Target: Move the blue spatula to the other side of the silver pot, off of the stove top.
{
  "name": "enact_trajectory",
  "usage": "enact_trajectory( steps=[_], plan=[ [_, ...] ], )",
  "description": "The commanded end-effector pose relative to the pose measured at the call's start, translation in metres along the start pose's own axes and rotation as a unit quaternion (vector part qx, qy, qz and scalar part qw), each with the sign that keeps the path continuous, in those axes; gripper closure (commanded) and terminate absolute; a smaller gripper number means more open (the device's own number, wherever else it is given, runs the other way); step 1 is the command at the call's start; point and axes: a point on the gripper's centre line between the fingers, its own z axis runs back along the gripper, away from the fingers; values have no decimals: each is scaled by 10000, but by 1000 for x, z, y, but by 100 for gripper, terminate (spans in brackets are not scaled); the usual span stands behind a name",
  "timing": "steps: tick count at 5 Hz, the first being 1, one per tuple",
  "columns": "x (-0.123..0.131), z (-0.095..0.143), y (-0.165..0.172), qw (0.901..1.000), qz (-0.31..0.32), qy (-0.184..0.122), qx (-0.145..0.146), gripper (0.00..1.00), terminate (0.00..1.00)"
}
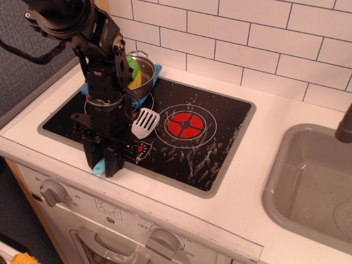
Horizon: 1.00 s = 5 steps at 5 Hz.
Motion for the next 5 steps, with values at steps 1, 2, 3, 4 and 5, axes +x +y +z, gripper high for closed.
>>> enact_trajectory(
  steps=[1,2,3,4,5],
  plan=[
    [4,35,2,9984,-208,-524,100,100,0],
    [-6,51,23,9971,-57,-718,230,100,0],
    [-21,50,56,9970,337,-638,295,100,0],
    [-25,44,80,9966,590,-453,347,100,0],
    [-24,36,99,9946,908,-408,284,100,0]
  ],
)
